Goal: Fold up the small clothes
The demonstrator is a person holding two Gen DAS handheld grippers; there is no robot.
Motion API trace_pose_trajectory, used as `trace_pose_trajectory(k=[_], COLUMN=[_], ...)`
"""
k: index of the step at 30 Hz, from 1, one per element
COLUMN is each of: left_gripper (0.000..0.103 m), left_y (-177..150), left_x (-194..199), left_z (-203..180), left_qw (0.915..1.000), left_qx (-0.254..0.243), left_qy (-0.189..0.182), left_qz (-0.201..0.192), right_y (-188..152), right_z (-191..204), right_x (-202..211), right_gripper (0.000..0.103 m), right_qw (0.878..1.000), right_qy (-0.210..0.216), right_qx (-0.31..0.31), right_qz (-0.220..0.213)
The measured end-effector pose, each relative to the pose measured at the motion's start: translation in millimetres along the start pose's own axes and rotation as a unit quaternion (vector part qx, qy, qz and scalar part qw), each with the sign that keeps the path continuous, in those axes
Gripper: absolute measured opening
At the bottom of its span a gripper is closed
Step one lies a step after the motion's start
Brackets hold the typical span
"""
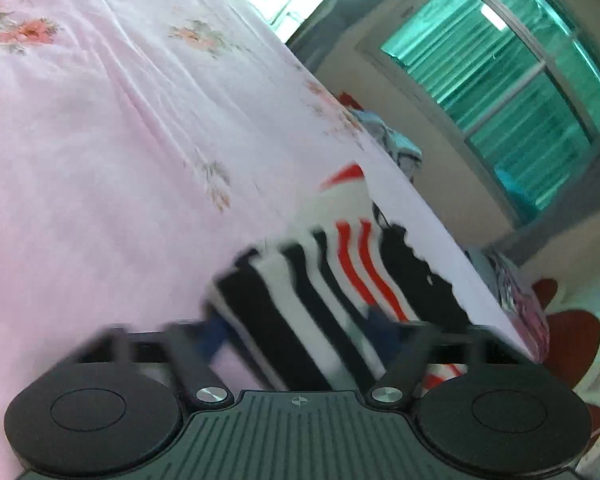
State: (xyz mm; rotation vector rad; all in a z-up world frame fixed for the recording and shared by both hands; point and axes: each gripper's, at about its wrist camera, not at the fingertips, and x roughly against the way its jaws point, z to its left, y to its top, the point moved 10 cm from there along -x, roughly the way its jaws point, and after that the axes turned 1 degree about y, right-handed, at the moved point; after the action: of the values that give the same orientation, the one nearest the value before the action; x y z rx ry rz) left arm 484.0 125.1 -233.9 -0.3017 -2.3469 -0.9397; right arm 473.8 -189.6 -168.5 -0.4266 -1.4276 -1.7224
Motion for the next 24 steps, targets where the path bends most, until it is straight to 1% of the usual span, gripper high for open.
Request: trace_pose_trajectory(k=[1, 2, 3, 4, 5, 6, 7, 9, 10, 11, 12, 13, 14, 16, 17, 18, 19, 20, 21, 22, 24], left_gripper=[0.015, 0.013, 0.013, 0.013, 0.013, 0.012, 0.012, 0.012, 0.012, 0.012, 0.012, 0.012, 0.012, 0.013, 0.015, 0.019, 0.021, 0.026, 0.026, 0.026, 0.027], left_y=[2, 5, 9, 9, 11, 11, 6, -9, -22, -39, -53, -74, -101, -155, -183, -195, -199, -194, -186, -174, -132], left_x=[-7, -4, 3, 13, 24, 33, 43, 54, 58, 57, 56, 53, 46, 28, 15, 13, 22, 34, 44, 51, 54], left_z=[2, -1, -13, -29, -51, -71, -99, -147, -172, -196, -214, -232, -246, -262, -260, -258, -260, -261, -268, -268, -267], left_qw=[0.9998, 0.9997, 0.9995, 0.9982, 0.9952, 0.9915, 0.9854, 0.9721, 0.9635, 0.9531, 0.9425, 0.9315, 0.9179, 0.8787, 0.8585, 0.8533, 0.8512, 0.8532, 0.8619, 0.8741, 0.9], left_qx=[0.01, 0.016, -0.005, -0.039, -0.069, -0.092, -0.128, -0.193, -0.225, -0.264, -0.302, -0.335, -0.372, -0.447, -0.473, -0.48, -0.488, -0.484, -0.466, -0.438, -0.376], left_qy=[-0.006, -0.015, -0.031, -0.043, -0.067, -0.089, -0.11, -0.132, -0.145, -0.147, -0.142, -0.138, -0.128, -0.105, -0.089, -0.079, -0.082, -0.097, -0.11, -0.127, -0.159], left_qz=[0.014, 0.012, -0.001, -0.012, -0.018, -0.021, -0.023, -0.016, -0.007, 0.007, 0.018, 0.03, 0.055, 0.131, 0.177, 0.187, 0.175, 0.169, 0.168, 0.166, 0.153], right_y=[0, 0, 1, 2, 3, 4, 6, 10, 11, 13, 14, 15, 15, 13, 11, 9, 9, 8, 7, 7, 8], right_z=[1, 0, -2, -4, -8, -13, -19, -35, -43, -51, -61, -70, -80, -99, -106, -114, -119, -123, -124, -124, -116], right_x=[-2, -3, -3, -2, 0, 3, 7, 18, 25, 32, 41, 49, 58, 74, 79, 84, 89, 93, 97, 98, 93], right_gripper=[0.016, 0.016, 0.016, 0.016, 0.016, 0.016, 0.016, 0.016, 0.016, 0.016, 0.016, 0.016, 0.017, 0.02, 0.028, 0.037, 0.042, 0.05, 0.054, 0.054, 0.054], right_qw=[1.0, 1.0, 1.0, 1.0, 1.0, 0.999, 0.999, 0.998, 0.997, 0.996, 0.995, 0.994, 0.993, 0.991, 0.99, 0.989, 0.988, 0.988, 0.987, 0.987, 0.985], right_qy=[-0.005, -0.011, -0.015, -0.019, -0.023, -0.027, -0.031, -0.041, -0.045, -0.047, -0.051, -0.054, -0.054, -0.047, -0.041, -0.035, -0.028, -0.018, -0.006, 0.008, 0.047], right_qx=[0.003, 0.005, 0.005, 0.003, -0.003, -0.009, -0.017, -0.032, -0.043, -0.053, -0.062, -0.07, -0.079, -0.096, -0.105, -0.116, -0.124, -0.13, -0.133, -0.136, -0.145], right_qz=[0.001, 0.001, 0.0, -0.003, -0.008, -0.014, -0.021, -0.037, -0.045, -0.053, -0.062, -0.069, -0.076, -0.083, -0.081, -0.08, -0.082, -0.085, -0.087, -0.088, -0.082])
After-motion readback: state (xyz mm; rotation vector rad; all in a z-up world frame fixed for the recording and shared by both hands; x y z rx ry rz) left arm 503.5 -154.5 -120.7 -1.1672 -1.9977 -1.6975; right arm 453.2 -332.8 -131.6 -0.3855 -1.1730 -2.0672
